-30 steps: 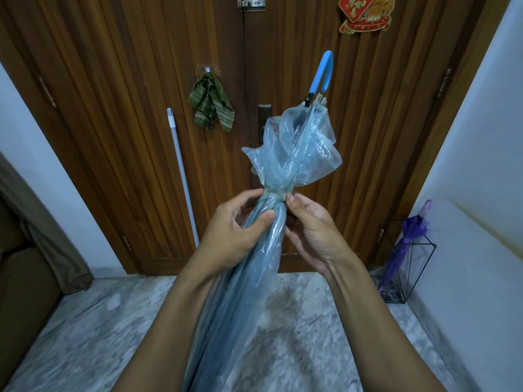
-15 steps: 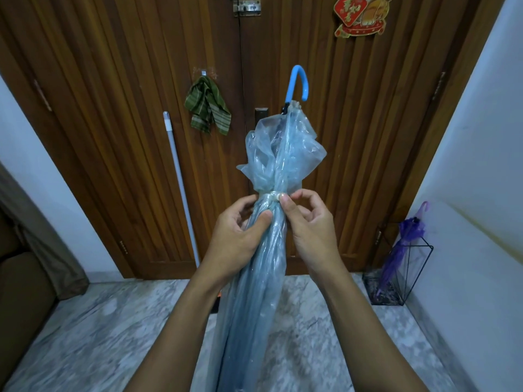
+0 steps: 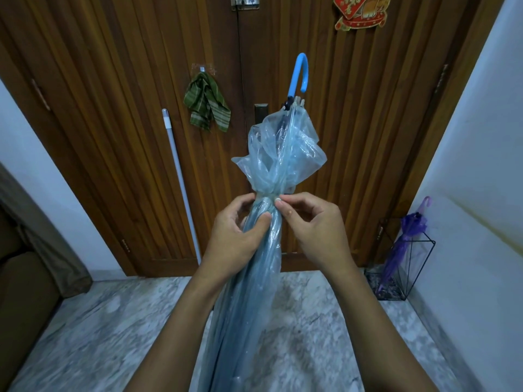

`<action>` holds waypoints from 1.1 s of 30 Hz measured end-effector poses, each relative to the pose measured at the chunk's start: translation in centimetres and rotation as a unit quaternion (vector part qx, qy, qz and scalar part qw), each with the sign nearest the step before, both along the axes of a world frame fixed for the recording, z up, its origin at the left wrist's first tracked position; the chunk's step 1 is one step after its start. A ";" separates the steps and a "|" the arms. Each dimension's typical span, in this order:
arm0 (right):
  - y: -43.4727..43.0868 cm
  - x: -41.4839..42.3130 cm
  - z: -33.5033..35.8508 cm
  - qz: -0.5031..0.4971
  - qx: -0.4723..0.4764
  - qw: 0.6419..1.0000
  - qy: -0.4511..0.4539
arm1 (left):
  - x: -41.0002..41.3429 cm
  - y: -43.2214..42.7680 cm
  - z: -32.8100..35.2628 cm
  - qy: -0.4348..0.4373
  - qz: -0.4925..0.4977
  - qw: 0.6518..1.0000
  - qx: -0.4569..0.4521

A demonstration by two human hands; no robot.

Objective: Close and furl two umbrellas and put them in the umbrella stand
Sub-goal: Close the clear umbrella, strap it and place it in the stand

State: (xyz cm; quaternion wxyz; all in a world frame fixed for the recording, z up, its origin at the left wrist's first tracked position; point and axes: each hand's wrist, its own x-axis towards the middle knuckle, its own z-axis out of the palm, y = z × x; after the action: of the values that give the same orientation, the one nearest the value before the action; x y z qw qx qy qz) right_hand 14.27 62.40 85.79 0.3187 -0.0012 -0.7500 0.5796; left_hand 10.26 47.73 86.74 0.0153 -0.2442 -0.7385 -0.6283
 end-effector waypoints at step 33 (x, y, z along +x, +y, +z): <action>0.8 0.3 1.1 0.176 -0.242 0.950 -0.088 | 1.2 -1.5 1.8 0.014 -0.036 0.999 -0.003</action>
State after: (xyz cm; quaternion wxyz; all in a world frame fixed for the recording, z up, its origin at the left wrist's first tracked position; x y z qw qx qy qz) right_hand 14.54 63.25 86.90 0.1347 0.0031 -0.6002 0.7884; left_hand 11.50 46.21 88.52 0.0023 -0.2789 -0.7311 -0.6227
